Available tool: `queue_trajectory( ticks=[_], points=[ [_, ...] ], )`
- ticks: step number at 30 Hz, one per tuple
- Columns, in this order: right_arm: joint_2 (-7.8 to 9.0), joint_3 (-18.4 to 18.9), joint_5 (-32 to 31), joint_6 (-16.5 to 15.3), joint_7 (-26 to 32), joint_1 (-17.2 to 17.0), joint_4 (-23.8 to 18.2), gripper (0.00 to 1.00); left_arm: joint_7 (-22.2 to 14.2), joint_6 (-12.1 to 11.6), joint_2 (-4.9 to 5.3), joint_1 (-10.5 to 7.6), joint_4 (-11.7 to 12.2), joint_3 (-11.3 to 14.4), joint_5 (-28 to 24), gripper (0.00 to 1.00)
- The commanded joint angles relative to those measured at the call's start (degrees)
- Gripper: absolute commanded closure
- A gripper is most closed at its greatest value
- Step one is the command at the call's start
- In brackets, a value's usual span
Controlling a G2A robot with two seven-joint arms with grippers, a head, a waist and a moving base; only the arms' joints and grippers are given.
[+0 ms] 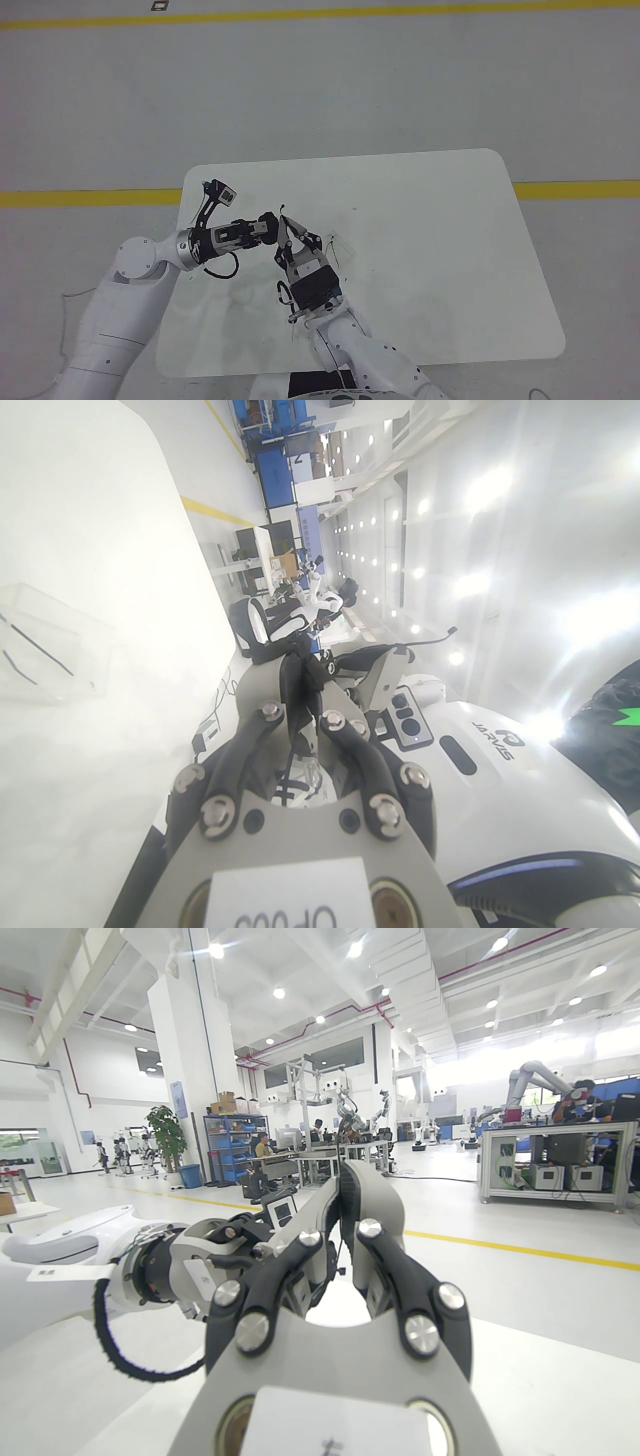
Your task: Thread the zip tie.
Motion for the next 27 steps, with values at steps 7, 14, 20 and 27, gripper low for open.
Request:
queue_trajectory(
  ticks=[7,14,20,27],
  points=[
    [0.08,-0.02,-0.14,-0.07,0.44,-0.05,0.00,1.00,0.00,0.00,0.00,0.00,0.00,0.00,0.00,1.00],
    [0.07,-0.07,-0.28,0.27,0.62,0.00,0.10,1.00,0.00,0.00,0.00,0.00,0.00,0.00,0.00,1.00],
    [0.03,-0.11,-0.22,0.49,0.67,0.09,0.28,1.00,0.00,0.00,0.00,0.00,0.00,0.00,0.00,1.00],
    [-0.06,-0.04,-0.42,0.55,0.79,0.15,0.63,1.00,0.00,0.00,0.00,0.00,0.00,0.00,0.00,1.00]
  ],
)
